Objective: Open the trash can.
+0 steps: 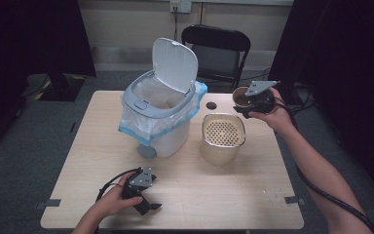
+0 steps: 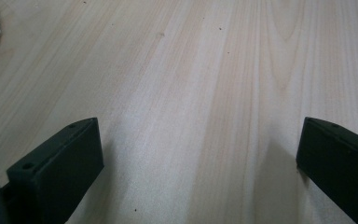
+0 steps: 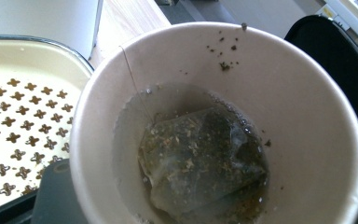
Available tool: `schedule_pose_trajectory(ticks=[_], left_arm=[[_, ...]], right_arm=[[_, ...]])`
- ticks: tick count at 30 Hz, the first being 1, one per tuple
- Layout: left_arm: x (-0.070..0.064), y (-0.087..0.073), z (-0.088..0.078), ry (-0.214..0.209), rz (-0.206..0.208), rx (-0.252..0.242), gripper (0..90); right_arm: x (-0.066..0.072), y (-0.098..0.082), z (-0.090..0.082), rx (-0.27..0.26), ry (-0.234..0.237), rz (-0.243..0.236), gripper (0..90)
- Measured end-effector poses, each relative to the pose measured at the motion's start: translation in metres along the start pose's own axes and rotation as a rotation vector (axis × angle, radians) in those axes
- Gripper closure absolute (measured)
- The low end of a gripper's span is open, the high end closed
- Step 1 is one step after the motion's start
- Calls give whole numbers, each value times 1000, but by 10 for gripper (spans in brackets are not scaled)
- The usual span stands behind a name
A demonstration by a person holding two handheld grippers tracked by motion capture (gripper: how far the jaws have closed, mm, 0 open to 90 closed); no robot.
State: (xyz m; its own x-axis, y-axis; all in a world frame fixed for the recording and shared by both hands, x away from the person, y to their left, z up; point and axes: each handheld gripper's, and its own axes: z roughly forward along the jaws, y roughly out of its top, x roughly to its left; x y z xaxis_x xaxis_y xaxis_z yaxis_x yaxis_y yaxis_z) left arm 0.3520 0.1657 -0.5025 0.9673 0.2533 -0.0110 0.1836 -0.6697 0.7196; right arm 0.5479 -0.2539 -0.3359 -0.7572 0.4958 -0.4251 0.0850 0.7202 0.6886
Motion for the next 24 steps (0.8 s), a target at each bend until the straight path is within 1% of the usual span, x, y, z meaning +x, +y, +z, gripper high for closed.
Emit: schedule_pose_trajectory(ticks=[1,5,7,8,10,11,12,14,15,17,19,20,21,23,24], left_arm=[[0,0,0,0,-1,1,0],[0,0,0,1,0,-5,0],[0,0,0,1,2,-1,0],[0,0,0,1,1,-3,0],[0,0,0,1,1,-3,0],[0,0,0,1,1,-3,0],[0,0,0,2,-2,-7,0],[0,0,0,0,3,-3,0],[0,0,0,0,2,-3,0],[0,0,0,2,-3,-7,0],[0,0,0,3,-1,-2,0],[0,0,0,1,1,-4,0],[0,0,0,3,-2,-2,0],[0,0,0,1,1,-1,0],[0,0,0,1,1,-1,0]], right_arm=[[1,1,-1,1,-3,-11,290],[8,6,-3,17,-41,-98,291],[12,9,-4,24,-62,-138,292],[14,10,-5,27,-77,-163,292],[18,13,-6,41,-114,-233,292],[20,13,-6,42,-126,-249,292],[22,14,-7,45,-143,-276,292],[25,16,-8,43,-167,-309,292],[28,17,-8,61,-197,-358,293],[34,18,-7,89,-236,-451,293],[39,19,-6,105,-263,-525,293],[43,20,-5,118,-281,-588,293],[46,19,-4,117,-285,-609,293],[52,20,-2,130,-300,-681,293],[55,20,-1,132,-299,-712,294]])
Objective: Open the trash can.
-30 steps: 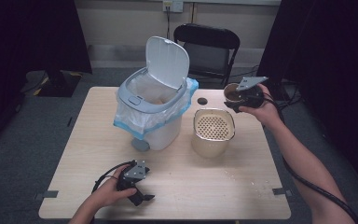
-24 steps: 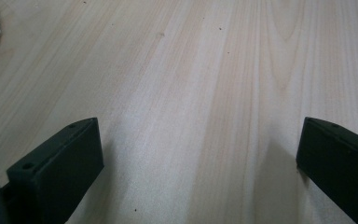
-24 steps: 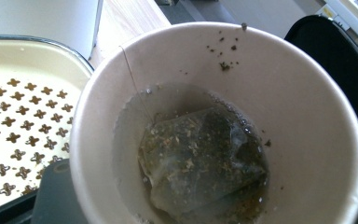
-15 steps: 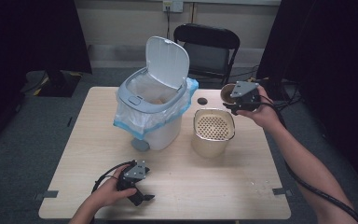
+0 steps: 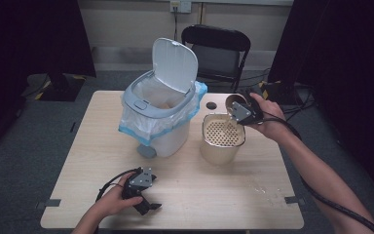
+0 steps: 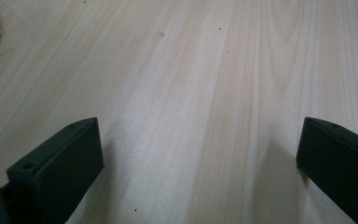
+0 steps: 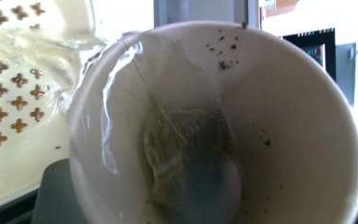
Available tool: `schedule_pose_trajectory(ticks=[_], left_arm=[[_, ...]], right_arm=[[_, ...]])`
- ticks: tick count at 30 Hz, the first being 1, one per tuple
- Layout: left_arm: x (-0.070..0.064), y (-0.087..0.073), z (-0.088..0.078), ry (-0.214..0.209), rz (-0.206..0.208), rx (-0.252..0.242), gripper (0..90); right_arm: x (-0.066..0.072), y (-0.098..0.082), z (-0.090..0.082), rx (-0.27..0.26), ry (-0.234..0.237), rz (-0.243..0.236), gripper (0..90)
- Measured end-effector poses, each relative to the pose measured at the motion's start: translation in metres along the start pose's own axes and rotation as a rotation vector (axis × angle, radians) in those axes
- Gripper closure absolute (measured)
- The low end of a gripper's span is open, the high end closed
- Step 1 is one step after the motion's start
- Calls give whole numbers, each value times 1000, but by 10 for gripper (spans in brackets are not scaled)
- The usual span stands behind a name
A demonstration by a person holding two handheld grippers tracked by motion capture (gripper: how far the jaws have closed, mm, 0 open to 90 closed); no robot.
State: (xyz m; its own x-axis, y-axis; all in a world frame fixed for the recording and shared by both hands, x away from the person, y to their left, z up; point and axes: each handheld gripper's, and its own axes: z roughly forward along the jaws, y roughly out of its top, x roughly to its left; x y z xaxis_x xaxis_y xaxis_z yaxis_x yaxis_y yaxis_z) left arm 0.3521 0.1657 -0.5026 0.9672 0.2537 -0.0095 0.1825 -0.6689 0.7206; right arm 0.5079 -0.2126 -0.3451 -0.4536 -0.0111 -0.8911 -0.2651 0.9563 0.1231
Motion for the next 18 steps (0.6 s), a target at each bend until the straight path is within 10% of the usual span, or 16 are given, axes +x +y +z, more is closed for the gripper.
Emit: schedule_pose_trajectory(ticks=[10,18], left_arm=[[0,0,0,0,1,0,0],[0,0,0,1,-1,-1,0]], right_arm=[[14,12,1,101,-93,-266,298],[20,16,-4,164,-282,-542,301]])
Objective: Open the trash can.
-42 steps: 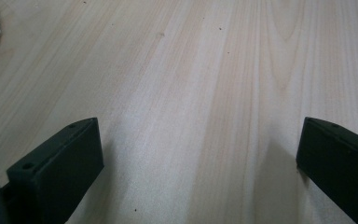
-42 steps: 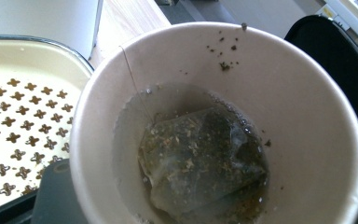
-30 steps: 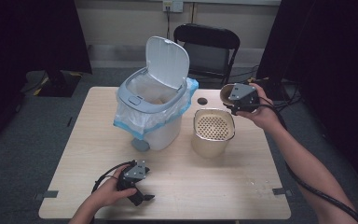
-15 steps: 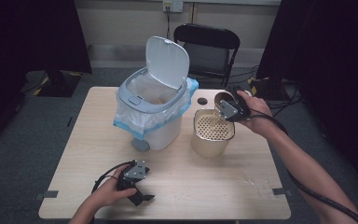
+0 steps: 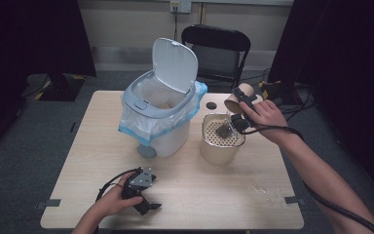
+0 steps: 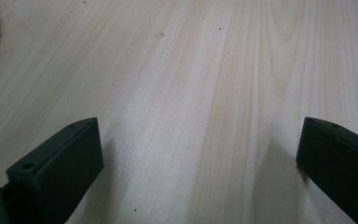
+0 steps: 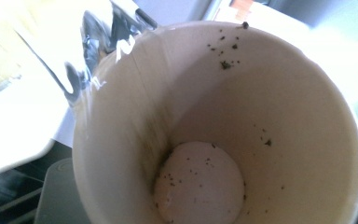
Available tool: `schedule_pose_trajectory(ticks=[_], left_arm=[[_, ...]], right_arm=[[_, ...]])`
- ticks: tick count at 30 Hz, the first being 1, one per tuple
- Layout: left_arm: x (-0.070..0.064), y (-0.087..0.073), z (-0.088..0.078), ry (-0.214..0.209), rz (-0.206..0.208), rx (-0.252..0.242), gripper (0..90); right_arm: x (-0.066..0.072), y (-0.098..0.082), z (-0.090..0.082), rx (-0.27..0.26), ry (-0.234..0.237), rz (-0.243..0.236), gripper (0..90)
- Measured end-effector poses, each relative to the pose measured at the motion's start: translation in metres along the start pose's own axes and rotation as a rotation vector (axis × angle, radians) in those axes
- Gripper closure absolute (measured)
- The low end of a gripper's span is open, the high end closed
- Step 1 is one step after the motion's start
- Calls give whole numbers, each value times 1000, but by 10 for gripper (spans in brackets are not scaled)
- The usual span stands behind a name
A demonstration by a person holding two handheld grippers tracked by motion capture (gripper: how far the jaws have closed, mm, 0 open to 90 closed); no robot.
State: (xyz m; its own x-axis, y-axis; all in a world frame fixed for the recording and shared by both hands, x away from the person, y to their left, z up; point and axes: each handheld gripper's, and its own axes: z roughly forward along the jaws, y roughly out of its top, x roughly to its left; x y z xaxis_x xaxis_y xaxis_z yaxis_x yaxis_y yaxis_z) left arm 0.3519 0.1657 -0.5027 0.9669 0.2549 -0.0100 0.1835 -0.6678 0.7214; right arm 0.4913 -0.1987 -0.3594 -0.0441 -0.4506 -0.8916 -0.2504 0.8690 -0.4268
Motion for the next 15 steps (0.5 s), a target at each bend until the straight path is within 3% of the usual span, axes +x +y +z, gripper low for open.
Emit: schedule_pose_trajectory(ticks=[2,3,4,6,15], left_arm=[[0,0,0,-1,-1,-2,0],[0,0,0,0,-1,-2,0],[0,0,0,-1,-2,-3,0],[0,0,0,-1,0,-3,0],[0,0,0,-3,0,1,0]], right_arm=[[-1,0,-2,-12,18,40,300],[-2,-1,-2,-23,36,82,298],[-5,-3,-2,-45,97,182,298],[-10,-10,1,-82,163,313,295],[-27,-36,11,-202,432,820,293]])
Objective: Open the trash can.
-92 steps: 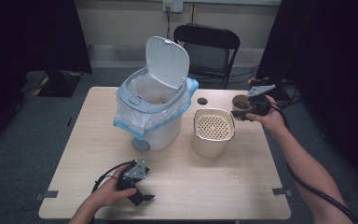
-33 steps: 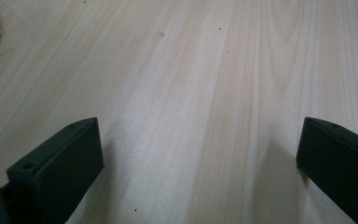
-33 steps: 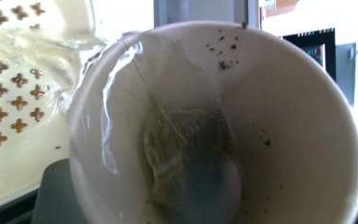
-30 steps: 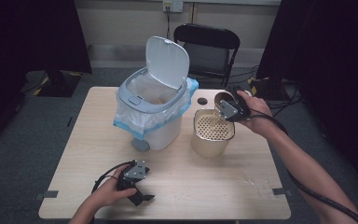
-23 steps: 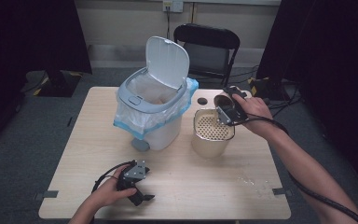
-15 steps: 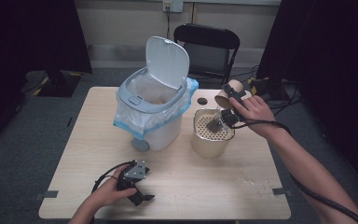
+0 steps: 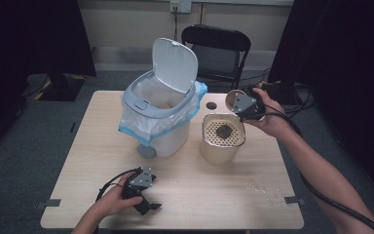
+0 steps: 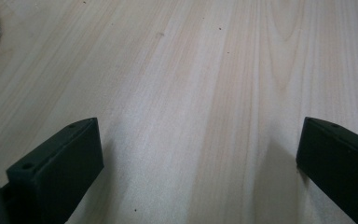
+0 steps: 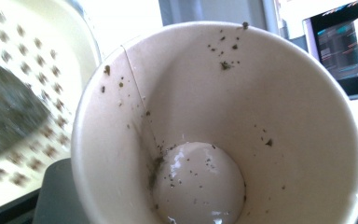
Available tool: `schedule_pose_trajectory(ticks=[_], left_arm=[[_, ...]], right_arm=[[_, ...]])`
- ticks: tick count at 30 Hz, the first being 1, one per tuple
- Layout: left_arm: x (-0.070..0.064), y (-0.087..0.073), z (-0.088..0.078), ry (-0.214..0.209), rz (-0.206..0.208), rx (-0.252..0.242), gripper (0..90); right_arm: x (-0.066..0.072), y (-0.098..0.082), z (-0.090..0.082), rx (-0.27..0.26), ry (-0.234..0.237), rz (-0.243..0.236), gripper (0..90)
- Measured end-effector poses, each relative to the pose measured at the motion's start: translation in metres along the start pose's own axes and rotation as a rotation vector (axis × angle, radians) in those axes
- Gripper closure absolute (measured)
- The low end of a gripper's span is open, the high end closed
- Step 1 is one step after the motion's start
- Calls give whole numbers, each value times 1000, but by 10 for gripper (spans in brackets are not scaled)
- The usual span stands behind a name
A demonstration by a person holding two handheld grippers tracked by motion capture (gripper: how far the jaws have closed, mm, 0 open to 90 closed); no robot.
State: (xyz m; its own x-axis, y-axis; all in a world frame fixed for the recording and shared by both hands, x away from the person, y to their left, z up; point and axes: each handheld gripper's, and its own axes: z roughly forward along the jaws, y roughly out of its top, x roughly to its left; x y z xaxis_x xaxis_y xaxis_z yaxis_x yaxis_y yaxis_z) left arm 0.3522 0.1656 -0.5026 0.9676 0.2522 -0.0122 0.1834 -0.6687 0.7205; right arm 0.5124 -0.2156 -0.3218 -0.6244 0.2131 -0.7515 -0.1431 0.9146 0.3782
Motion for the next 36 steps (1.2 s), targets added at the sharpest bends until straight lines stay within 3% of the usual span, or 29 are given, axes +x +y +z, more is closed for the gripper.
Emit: schedule_pose_trajectory(ticks=[5,7,15,25,36], left_arm=[[0,0,0,-2,1,4,0],[0,0,0,-1,3,4,0],[0,0,0,-3,2,2,0],[0,0,0,-3,2,2,0],[1,0,-1,-6,5,11,0]], right_arm=[[-10,0,-1,-53,139,202,291],[-13,0,-1,-65,179,247,291],[-16,5,0,-80,281,342,290],[-22,4,0,-113,398,528,290],[-29,4,-1,-135,455,607,289]])
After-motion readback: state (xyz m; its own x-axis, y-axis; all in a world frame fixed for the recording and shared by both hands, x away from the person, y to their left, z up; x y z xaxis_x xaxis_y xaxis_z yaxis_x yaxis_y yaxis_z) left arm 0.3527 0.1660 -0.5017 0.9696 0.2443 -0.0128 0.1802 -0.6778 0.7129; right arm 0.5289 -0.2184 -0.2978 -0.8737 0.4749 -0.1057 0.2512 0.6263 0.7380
